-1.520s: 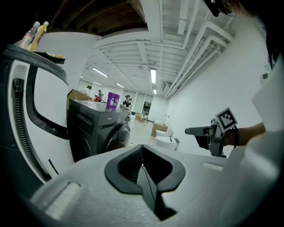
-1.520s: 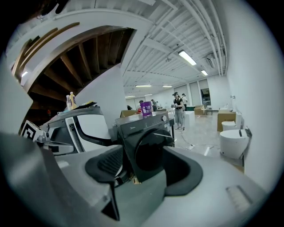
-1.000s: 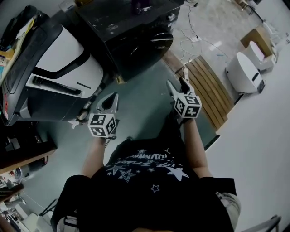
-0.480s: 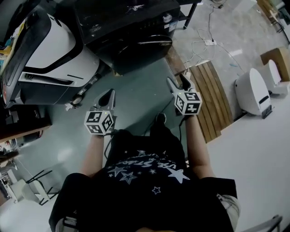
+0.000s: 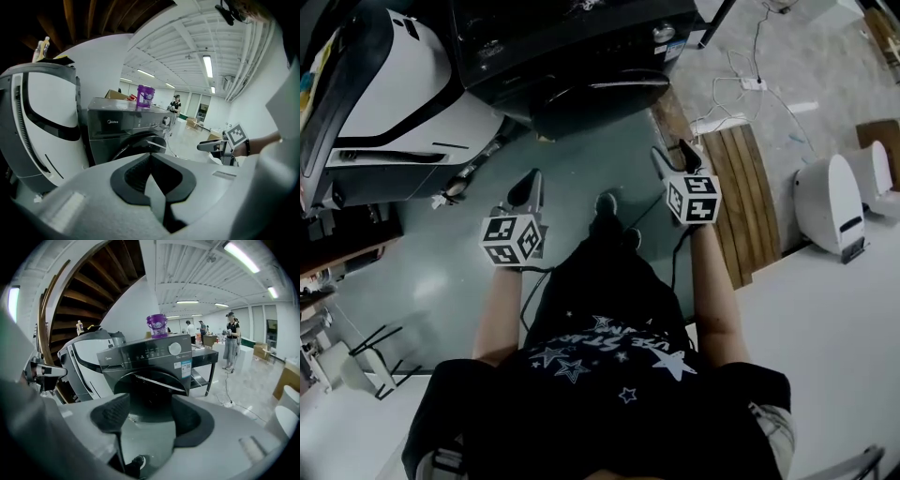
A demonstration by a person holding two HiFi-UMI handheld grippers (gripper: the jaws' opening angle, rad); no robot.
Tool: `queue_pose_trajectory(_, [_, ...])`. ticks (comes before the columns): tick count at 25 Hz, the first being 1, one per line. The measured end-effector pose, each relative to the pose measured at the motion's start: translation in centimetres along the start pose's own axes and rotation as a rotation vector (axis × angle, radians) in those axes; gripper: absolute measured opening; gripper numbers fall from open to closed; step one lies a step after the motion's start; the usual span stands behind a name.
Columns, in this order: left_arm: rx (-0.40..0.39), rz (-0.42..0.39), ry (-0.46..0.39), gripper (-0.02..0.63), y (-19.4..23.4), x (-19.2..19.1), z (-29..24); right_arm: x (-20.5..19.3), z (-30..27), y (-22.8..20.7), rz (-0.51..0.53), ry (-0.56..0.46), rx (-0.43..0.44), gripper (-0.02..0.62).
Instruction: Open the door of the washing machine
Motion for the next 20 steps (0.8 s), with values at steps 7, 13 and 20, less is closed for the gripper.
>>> queue_pose_trajectory(7, [-0.060,-0.063,0.033,0.011,3.5,1.2,-7.8,2.7,-6.1,-1.6,0.120,0.051,-0.034,0.282])
queue_pose_trajectory(13, [-0.086,-0.078,0.039,0.011,5.2,1.7,-12.5,4.2,-12.1,-3.8,0.235,0.100,-0.051,0.282])
queue_pose_trajectory(20, [-0.061,-0.015,0.061,0.011,5.4,0.2,-15.5,3.9,-17.4,-6.2,0.348,0.153,-0.019,0.282])
Point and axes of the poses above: the fingertips, and each gripper's own axes: z backward along the fingers, y to its left, x out of its top, the point moved 9 cm from there along z, backward along the fingers, and after that the axes turned 5 degrees about -x, right-handed, at the moved point
